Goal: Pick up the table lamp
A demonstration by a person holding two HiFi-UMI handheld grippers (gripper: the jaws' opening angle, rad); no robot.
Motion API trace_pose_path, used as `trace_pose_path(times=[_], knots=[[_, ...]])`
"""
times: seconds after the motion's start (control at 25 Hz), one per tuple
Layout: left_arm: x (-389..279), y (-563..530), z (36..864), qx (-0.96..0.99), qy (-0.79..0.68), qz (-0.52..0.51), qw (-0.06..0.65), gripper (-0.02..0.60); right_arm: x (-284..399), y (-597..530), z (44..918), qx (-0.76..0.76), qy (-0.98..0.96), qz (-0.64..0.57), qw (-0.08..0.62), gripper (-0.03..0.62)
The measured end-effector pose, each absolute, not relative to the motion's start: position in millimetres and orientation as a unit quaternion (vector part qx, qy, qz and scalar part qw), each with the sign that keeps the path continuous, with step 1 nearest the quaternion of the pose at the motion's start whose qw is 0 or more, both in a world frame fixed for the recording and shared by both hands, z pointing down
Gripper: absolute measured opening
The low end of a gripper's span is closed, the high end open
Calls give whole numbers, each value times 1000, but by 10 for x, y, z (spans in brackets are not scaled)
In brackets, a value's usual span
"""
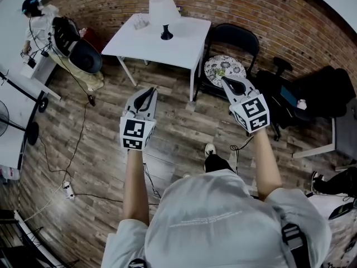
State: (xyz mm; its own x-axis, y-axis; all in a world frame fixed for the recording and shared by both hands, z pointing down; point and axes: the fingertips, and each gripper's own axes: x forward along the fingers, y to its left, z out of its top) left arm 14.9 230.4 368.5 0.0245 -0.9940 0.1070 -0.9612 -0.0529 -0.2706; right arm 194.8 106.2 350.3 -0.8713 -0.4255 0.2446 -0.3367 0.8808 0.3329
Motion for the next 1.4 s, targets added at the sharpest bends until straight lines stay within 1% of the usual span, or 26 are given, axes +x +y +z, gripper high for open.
trace_pose_path(times=[0.12,0.16,0.2,0.24,0.52,0.96,1.16,1.4], knots=[[100,2205,3716,-720,678,-136,57,28,1838,1007,3523,196,-957,-144,160,0],[89,2161,3734,-722,676,-138,55,52,1804,980,3534,193,-957,-145,161,0],[68,2112,3746,-723,674,-142,53,108,1768,944,3544,191,-957,-145,161,0],[39,2058,3751,-722,674,-146,52,133,1732,897,3553,190,-958,-144,160,0],[-186,1565,3822,-720,675,-155,37,138,1458,407,3671,172,-961,-141,164,0],[-663,118,3793,-708,686,-165,28,143,947,-1004,3772,140,-967,-133,165,0],[-900,-556,3825,-702,694,-163,4,143,635,-1670,3804,118,-971,-125,167,2],[-1146,-1167,4053,-695,699,-167,-32,143,337,-2263,3939,89,-973,-119,177,0]])
